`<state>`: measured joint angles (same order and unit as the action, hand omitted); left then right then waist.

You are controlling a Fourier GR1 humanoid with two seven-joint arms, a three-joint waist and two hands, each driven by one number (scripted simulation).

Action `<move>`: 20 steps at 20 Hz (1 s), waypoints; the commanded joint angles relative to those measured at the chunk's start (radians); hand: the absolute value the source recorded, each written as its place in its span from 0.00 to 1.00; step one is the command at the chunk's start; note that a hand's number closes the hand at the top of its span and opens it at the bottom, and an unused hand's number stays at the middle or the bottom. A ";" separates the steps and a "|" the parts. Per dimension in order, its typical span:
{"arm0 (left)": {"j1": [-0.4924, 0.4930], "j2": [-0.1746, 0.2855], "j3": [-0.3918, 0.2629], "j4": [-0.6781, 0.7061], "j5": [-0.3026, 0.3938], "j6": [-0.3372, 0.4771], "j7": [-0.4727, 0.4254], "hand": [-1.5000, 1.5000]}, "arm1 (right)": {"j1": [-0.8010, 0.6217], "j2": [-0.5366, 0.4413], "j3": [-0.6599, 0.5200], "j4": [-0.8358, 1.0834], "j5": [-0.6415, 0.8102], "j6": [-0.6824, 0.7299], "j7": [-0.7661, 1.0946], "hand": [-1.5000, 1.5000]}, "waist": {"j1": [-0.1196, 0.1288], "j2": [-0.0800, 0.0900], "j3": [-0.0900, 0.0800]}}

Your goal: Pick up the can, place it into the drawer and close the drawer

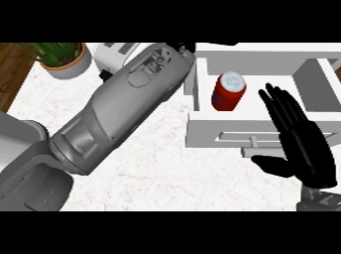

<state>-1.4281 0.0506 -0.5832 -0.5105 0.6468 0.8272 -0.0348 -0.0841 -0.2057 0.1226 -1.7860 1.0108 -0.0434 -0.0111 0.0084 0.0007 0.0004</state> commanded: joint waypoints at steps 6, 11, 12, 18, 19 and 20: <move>0.066 0.129 -0.038 -0.204 -0.065 0.003 0.156 0.00 | -0.204 0.050 -0.080 0.421 0.071 -0.197 -0.052 0.00 | 0.040 -0.006 0.000; 0.124 0.226 -0.020 -0.315 -0.074 -0.023 0.214 0.00 | -0.243 0.051 -0.109 0.547 0.092 -0.270 -0.082 0.00 | 0.035 -0.006 0.000; 0.118 0.201 -0.043 -0.332 -0.084 -0.004 0.239 0.00 | -0.249 0.062 -0.105 0.608 0.116 -0.307 -0.088 0.00 | 0.043 -0.006 0.001; 0.209 0.296 -0.052 -0.458 -0.094 -0.025 0.286 0.00 | -0.346 0.076 -0.149 0.786 0.176 -0.447 -0.090 0.00 | 0.062 -0.003 0.001; 0.224 0.294 -0.053 -0.463 -0.105 -0.023 0.273 0.00 | -0.389 0.053 -0.167 0.809 0.164 -0.430 -0.102 0.00 | 0.049 0.000 0.001; 0.231 0.325 -0.042 -0.457 -0.105 -0.052 0.263 0.00 | -0.445 0.052 -0.177 0.850 0.180 -0.423 -0.078 0.00 | 0.053 0.004 0.001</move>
<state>-1.2355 0.3304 -0.6226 -0.9186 0.5551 0.7922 0.2117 -0.4602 -0.1680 -0.0239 -1.0966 1.1791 -0.4420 -0.1102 0.0584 -0.0201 -0.0212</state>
